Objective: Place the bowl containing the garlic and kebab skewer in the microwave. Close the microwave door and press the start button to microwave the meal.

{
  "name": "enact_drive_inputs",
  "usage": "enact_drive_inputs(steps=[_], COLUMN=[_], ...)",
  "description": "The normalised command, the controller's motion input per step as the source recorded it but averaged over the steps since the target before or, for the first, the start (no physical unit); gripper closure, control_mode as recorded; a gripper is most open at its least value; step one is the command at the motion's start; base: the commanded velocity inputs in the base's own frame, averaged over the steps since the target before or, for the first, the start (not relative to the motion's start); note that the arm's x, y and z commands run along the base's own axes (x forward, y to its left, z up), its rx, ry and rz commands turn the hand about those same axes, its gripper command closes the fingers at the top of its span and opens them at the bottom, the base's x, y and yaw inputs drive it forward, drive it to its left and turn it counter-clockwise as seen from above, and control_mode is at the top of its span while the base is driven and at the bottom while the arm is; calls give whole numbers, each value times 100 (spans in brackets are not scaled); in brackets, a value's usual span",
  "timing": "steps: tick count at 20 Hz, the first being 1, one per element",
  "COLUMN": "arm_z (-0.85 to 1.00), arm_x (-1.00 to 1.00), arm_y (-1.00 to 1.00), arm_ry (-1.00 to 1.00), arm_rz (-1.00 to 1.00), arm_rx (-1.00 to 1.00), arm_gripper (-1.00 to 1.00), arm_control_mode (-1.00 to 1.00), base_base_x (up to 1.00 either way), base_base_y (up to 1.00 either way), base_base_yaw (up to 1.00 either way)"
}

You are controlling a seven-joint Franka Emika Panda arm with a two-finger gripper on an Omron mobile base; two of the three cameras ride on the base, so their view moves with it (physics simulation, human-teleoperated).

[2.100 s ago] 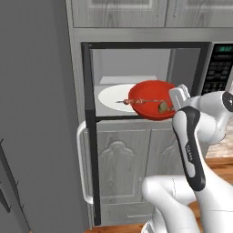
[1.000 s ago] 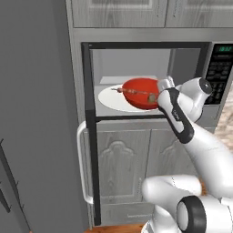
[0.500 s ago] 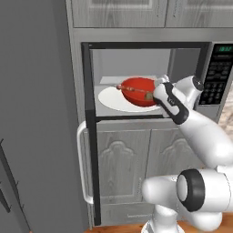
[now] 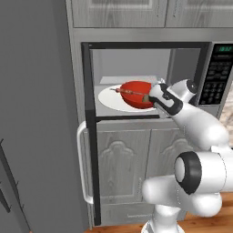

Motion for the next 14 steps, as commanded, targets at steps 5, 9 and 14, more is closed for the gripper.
enact_drive_inputs(steps=[5,9,14], arm_z=[-3,0,0], arm_x=[37,46,44], arm_y=[0,0,0], arm_ry=[0,0,0], arm_rz=[-3,-5,-5], arm_rx=[0,0,0], arm_gripper=[100,100,-100], arm_control_mode=[-100,-100,-100], base_base_x=[0,0,0], base_base_y=[0,0,0], base_base_yaw=[0,0,0])
